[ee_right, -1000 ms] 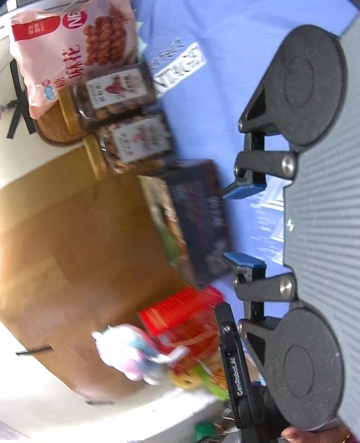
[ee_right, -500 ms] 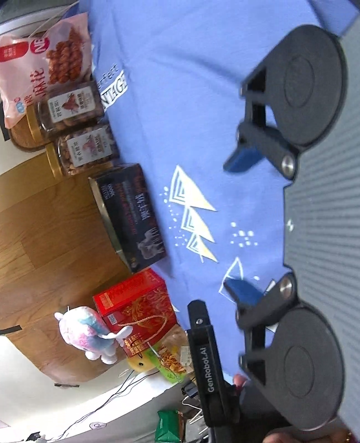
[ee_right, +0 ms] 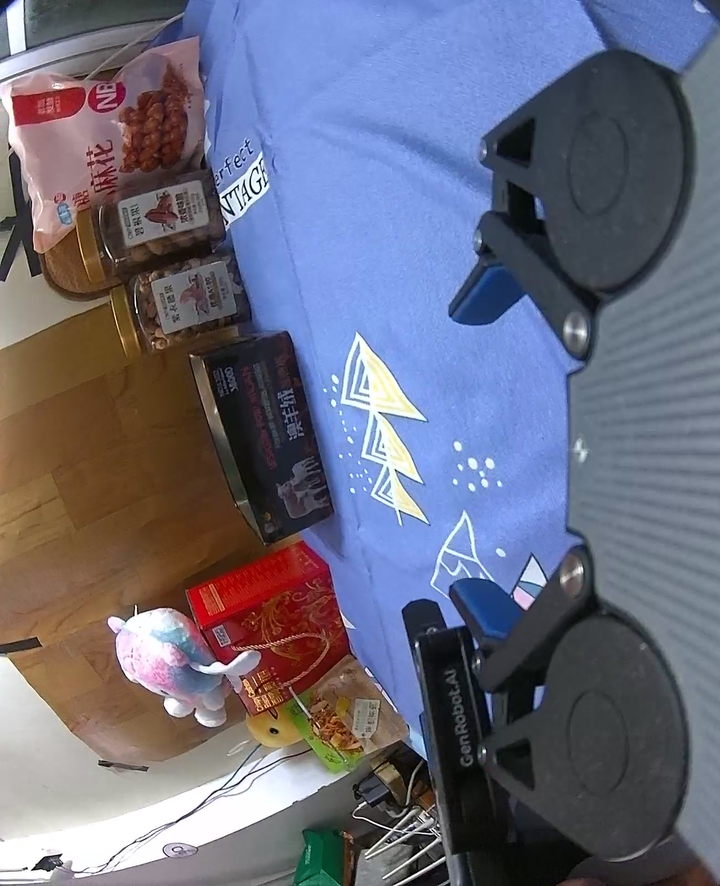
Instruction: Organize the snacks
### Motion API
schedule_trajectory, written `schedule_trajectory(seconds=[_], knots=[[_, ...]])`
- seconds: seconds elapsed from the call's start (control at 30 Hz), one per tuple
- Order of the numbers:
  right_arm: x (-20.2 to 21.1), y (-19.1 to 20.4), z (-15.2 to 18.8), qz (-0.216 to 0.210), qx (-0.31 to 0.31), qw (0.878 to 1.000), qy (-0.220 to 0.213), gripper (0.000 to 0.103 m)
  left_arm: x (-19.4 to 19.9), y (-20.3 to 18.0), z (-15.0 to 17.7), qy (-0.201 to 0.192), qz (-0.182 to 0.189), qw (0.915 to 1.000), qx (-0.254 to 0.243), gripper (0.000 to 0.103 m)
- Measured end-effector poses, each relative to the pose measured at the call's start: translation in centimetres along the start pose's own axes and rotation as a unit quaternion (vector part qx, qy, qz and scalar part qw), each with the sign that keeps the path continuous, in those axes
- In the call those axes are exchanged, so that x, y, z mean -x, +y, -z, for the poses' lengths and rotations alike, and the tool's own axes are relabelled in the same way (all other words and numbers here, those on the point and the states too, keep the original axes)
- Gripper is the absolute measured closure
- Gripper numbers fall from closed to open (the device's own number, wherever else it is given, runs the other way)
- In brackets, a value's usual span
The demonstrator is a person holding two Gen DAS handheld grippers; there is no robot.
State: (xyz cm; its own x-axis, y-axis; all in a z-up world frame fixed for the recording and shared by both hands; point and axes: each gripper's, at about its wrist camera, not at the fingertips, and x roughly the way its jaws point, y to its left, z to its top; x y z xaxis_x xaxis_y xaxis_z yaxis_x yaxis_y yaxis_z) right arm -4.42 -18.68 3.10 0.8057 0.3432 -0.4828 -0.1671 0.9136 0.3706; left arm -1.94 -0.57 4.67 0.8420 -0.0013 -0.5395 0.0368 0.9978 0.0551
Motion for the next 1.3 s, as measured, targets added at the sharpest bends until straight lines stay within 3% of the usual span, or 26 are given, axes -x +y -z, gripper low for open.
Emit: schedule_trajectory(seconds=[0.4,0.7,1.3], knots=[[-0.43,0.67,0.21,0.002,0.008,1.0,0.006,0.003,-0.42,0.66,0.15,0.007,-0.017,0.9998,0.004,0.0],[-0.54,0.77,0.24,0.003,0.002,1.0,0.009,0.003,-0.1,0.13,0.33,-0.004,-0.031,0.9994,-0.018,0.0],[-0.55,0.93,0.27,0.003,0.002,1.0,0.009,0.003,0.3,0.79,0.3,-0.018,-0.037,0.9991,-0.011,0.0]])
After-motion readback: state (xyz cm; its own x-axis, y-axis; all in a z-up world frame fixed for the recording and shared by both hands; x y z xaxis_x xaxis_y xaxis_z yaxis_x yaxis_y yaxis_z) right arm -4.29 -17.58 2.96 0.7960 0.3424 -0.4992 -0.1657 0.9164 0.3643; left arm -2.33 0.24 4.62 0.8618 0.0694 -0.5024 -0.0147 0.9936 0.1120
